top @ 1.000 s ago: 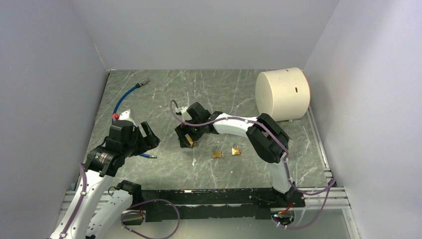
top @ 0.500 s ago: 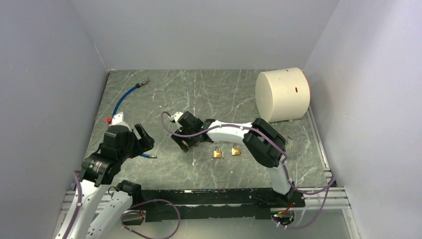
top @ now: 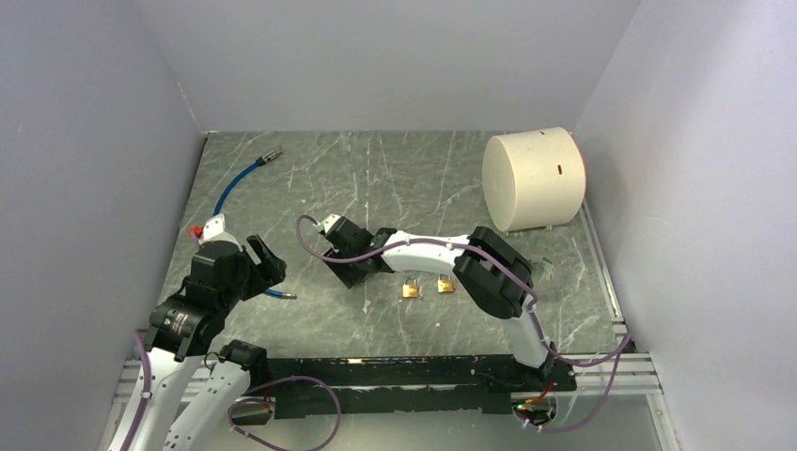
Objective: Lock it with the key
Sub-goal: Pick up the lock from the center of the board.
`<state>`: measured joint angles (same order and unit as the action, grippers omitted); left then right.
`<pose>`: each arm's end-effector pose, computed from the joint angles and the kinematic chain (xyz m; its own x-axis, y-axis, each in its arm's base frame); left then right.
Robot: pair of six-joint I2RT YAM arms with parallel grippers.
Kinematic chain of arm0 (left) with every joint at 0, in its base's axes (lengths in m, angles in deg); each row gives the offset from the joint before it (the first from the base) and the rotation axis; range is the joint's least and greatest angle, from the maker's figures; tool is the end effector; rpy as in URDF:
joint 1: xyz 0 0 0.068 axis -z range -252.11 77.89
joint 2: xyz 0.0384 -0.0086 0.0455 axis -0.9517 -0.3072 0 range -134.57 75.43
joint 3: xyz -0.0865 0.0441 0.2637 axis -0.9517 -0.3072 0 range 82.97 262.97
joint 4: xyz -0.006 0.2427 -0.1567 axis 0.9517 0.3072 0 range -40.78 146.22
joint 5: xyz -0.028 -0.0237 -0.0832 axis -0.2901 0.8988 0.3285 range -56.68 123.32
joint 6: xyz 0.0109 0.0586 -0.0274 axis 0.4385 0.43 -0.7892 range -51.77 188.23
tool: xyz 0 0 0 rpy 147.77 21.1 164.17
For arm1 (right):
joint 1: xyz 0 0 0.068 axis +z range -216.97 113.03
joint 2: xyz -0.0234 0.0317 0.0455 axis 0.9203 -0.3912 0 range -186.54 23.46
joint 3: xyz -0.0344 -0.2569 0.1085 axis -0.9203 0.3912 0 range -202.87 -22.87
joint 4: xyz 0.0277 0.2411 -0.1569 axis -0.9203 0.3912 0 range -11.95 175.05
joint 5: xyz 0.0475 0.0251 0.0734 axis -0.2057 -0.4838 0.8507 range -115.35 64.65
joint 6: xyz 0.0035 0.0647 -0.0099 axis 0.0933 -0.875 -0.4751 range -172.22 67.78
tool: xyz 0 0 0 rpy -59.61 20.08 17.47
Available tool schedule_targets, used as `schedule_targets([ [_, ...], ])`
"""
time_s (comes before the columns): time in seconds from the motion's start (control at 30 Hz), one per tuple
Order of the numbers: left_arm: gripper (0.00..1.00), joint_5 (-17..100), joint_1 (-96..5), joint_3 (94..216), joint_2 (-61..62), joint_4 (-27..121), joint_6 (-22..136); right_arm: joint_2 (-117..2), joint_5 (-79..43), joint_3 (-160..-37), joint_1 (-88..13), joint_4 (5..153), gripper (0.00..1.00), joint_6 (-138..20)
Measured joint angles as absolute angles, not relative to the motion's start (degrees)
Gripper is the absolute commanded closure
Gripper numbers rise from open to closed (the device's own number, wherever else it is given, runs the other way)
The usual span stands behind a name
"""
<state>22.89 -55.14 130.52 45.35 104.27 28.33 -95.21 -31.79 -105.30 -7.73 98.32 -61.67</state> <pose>0.1238 -0.0279 0.3135 -0.5436 -0.4937 -0.6788 -0.2593 0.8680 -0.4236 0.2487 0.4066 0.1343 -0.5558 -0.6147 -0.5596 -0.7410 0.6715 -0.0017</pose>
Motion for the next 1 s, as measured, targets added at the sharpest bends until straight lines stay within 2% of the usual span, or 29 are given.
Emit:
schedule_targets([
  [0.37,0.21,22.9,-55.1,130.5,45.3,104.4,28.3,-96.5,-35.8,-107.3,-6.8,100.0,0.47,-66.5],
  [0.5,0.21,22.9,-55.1,130.5,45.3,104.4,28.3,-96.7,-36.3,-107.8,-6.8,100.7,0.55,-68.0],
  [0.67,0.2,22.9,-55.1,130.5,45.2,104.4,28.3,-97.0,-37.3,-108.3,-6.6,101.1,0.9,-69.5],
  [0.73,0.2,22.9,-55.1,130.5,45.2,104.4,28.2,-96.7,-37.6,-107.8,-6.6,100.6,1.0,-70.2],
  [1.0,0.19,23.8,-55.1,130.5,42.2,103.6,28.2,-86.9,-34.8,-93.3,-6.8,93.1,1.0,-74.5],
])
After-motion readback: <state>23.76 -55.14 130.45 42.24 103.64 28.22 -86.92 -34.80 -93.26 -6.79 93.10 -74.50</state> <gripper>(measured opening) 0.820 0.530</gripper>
